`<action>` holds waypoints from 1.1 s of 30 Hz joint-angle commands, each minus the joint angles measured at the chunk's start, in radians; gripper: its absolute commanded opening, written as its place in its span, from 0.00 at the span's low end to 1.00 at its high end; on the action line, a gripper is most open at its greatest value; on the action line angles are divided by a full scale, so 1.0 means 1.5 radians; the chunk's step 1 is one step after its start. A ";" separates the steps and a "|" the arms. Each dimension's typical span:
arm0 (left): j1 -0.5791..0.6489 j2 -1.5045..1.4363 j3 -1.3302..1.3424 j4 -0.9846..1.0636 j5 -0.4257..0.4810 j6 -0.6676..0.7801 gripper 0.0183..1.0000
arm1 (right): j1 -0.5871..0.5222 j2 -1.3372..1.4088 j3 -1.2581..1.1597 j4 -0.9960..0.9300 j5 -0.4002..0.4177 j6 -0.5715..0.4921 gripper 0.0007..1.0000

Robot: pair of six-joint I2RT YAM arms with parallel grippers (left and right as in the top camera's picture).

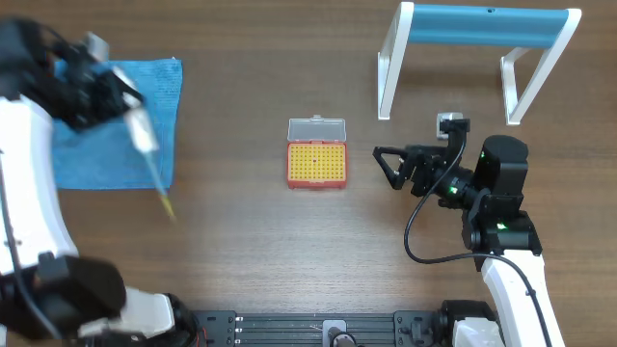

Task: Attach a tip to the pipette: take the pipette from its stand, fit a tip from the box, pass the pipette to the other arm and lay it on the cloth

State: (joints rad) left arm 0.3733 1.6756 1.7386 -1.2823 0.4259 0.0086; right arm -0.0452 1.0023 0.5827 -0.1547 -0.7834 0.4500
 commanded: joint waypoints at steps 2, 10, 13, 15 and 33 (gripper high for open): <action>0.048 0.313 0.398 -0.123 -0.196 0.089 0.01 | -0.004 -0.002 0.006 -0.020 0.052 -0.017 0.98; 0.030 0.555 0.565 -0.135 -0.252 0.124 0.01 | 0.036 -0.002 0.006 -0.034 0.052 0.043 0.98; 0.025 0.600 0.565 -0.129 -0.265 0.128 0.01 | 0.071 -0.002 0.006 -0.033 0.053 0.073 0.98; 0.025 0.611 0.565 -0.115 -0.270 0.140 0.01 | 0.086 -0.002 0.006 -0.033 0.062 0.090 0.98; 0.017 0.655 0.553 -0.064 -0.314 0.193 0.01 | 0.139 -0.002 0.006 0.005 0.110 0.145 0.98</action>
State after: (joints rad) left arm 0.4065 2.6499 2.5595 -1.3937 -0.0105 0.2729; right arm 0.1577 1.0023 0.5827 -0.1715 -0.6369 0.6476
